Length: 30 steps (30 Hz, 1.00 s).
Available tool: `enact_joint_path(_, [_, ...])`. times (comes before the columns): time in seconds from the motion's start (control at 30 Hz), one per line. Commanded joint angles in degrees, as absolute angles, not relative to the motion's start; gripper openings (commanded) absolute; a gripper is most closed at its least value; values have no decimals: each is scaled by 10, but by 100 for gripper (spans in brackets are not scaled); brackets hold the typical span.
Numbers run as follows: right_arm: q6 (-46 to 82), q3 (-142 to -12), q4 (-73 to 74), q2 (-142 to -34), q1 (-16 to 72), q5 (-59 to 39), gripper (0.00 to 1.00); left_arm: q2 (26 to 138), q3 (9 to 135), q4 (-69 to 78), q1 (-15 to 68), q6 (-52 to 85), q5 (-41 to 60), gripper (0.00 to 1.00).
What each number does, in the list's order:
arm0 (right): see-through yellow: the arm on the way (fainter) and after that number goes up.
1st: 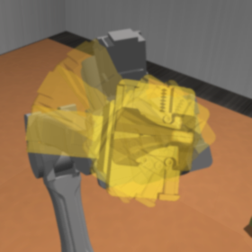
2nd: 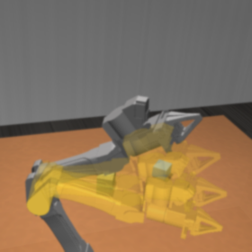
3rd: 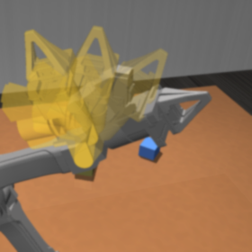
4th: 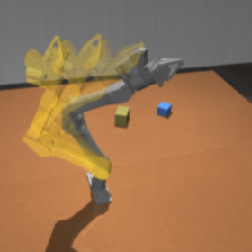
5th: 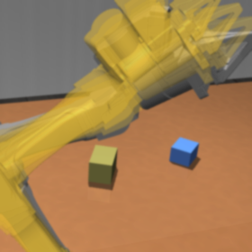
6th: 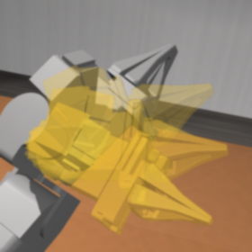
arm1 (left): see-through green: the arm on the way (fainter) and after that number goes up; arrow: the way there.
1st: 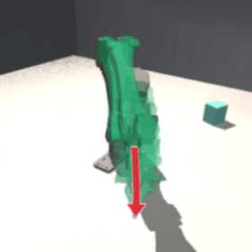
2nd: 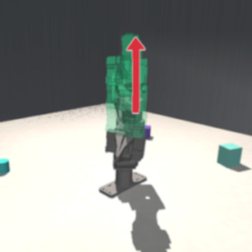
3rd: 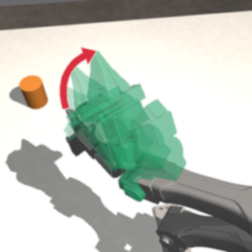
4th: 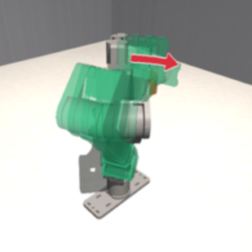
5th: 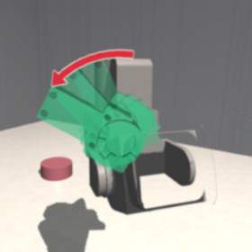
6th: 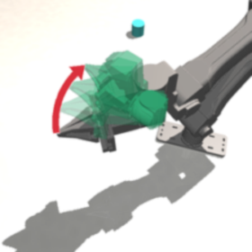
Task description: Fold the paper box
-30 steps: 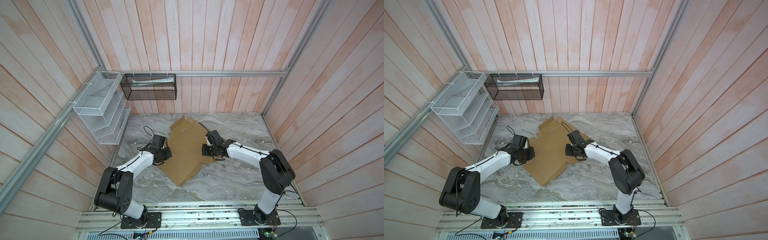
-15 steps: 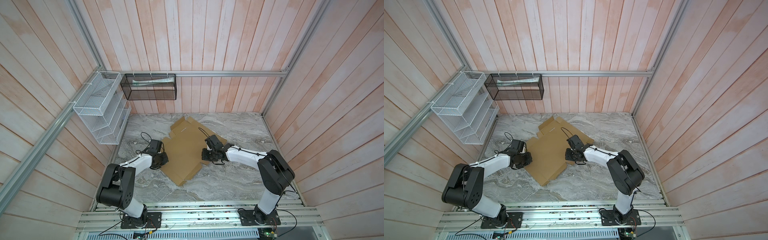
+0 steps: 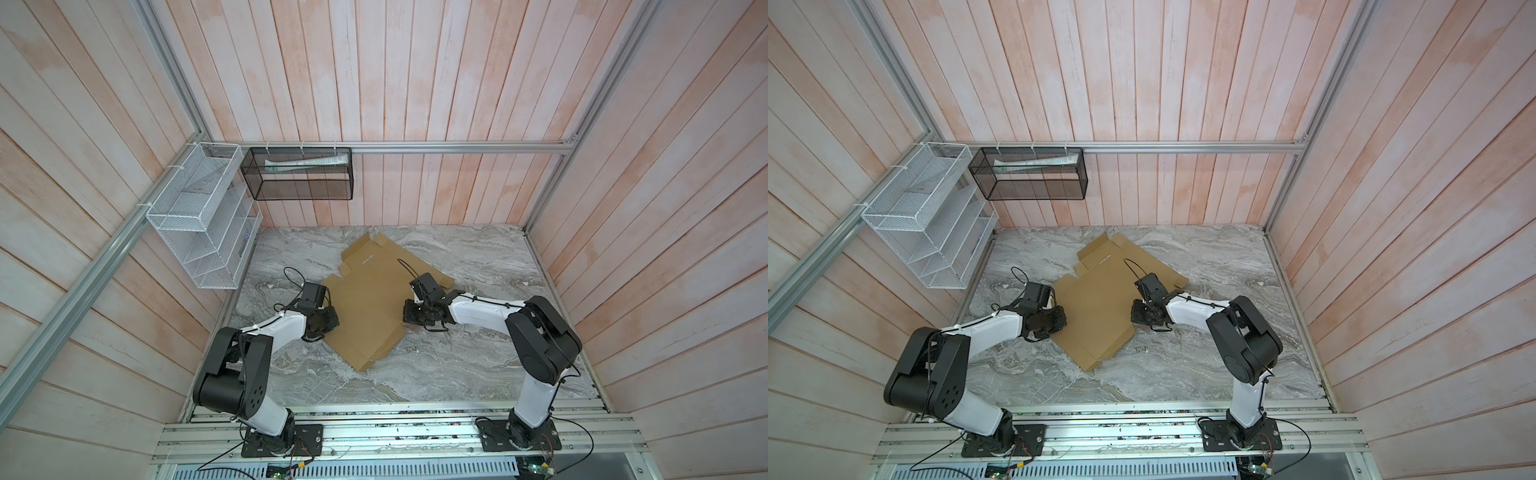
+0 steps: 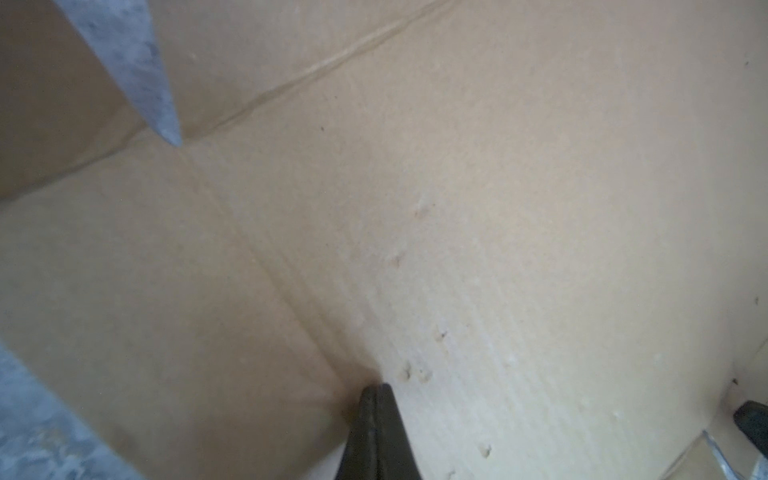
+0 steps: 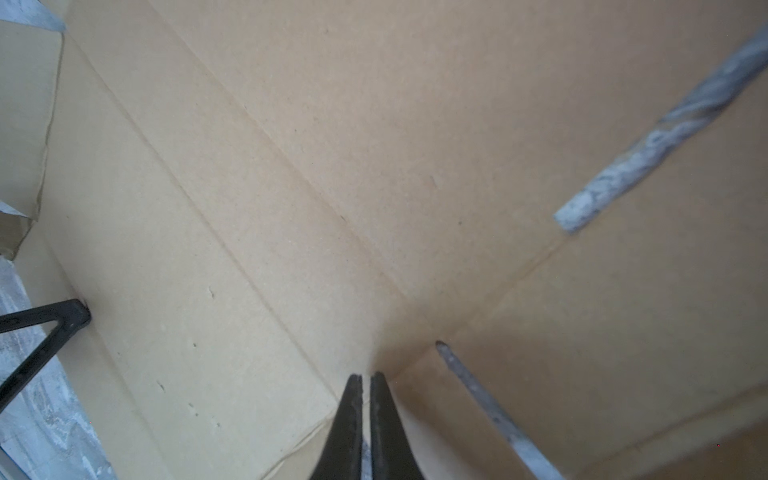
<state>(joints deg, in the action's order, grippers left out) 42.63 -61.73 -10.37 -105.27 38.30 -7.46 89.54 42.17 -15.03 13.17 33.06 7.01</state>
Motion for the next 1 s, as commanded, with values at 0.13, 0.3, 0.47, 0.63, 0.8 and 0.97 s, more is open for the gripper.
enact_joint_path(0.13, [423,-609,-95,-1084,368,-86,8,880,392,-179,160,353,74,0])
enact_joint_path(0.3, [405,-619,-101,-1097,348,-88,8,854,375,-180,189,375,74,0])
enact_joint_path(0.47, [375,-636,-116,-1111,327,-88,8,844,362,-182,219,391,73,0])
enact_joint_path(0.63, [347,-653,-129,-1127,310,-82,8,846,361,-178,264,411,74,0])
enact_joint_path(0.8, [315,-672,-128,-1139,288,-73,8,860,375,-171,323,432,81,0])
enact_joint_path(0.97, [285,-708,-142,-1127,276,-52,8,861,392,-168,351,446,76,0])
